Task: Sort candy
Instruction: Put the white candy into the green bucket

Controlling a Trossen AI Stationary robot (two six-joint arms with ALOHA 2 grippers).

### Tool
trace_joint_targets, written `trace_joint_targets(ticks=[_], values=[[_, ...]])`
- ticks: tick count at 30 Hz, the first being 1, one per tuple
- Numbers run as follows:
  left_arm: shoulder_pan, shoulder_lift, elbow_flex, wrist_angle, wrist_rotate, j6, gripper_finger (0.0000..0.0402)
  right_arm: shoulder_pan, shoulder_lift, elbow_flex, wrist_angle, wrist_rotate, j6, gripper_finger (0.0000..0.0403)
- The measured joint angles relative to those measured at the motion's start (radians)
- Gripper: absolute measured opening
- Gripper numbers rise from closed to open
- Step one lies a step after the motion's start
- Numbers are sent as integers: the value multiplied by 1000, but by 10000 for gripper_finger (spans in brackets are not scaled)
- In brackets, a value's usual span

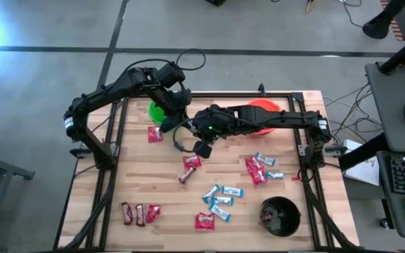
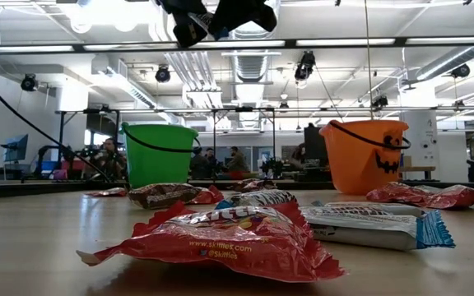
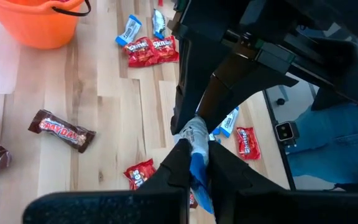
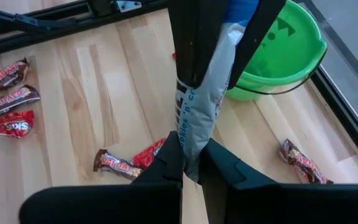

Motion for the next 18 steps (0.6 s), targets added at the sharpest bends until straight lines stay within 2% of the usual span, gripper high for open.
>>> trace_joint_targets(ticks=[6,18], values=[[0,0,0,0,0,1,7,0,0,0,7,-1,9,40],[0,1,0,-4,-2,17,7,0,0,61,-12,3,-27,142]])
